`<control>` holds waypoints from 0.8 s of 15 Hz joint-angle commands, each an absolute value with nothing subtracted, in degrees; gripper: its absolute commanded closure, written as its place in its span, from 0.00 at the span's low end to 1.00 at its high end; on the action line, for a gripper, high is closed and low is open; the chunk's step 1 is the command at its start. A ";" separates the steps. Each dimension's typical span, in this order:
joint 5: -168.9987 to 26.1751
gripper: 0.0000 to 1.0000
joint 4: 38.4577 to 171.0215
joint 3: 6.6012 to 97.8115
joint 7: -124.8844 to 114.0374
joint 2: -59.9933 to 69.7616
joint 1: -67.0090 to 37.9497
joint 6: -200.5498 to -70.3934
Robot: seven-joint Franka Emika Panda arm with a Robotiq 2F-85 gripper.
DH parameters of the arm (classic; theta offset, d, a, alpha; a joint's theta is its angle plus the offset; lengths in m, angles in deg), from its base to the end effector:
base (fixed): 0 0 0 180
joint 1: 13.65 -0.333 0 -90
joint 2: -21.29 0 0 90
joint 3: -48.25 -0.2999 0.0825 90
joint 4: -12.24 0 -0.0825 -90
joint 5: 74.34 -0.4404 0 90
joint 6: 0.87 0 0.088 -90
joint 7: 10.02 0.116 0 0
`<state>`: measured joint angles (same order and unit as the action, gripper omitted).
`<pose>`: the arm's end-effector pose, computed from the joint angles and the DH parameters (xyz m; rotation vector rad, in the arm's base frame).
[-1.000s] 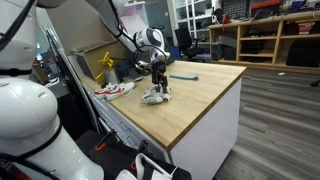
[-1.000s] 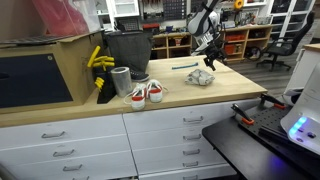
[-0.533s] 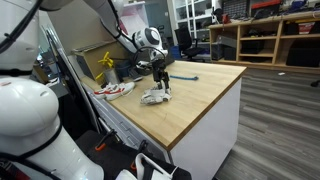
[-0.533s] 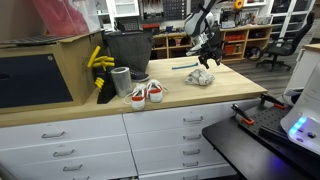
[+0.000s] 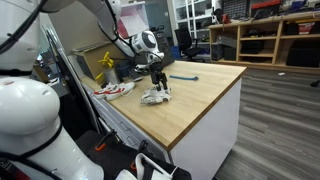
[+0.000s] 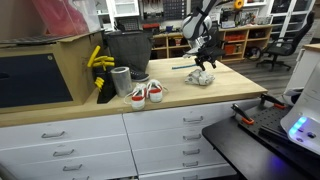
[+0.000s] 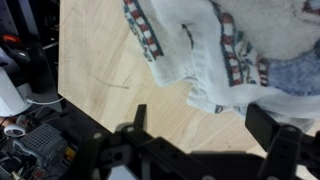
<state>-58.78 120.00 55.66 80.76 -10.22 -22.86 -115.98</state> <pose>0.6133 -0.0011 0.1294 2.0348 -1.6789 -0.1087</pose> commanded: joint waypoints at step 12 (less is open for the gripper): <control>-53.10 0.33 125.66 56.13 84.51 -8.36 -24.27 -120.63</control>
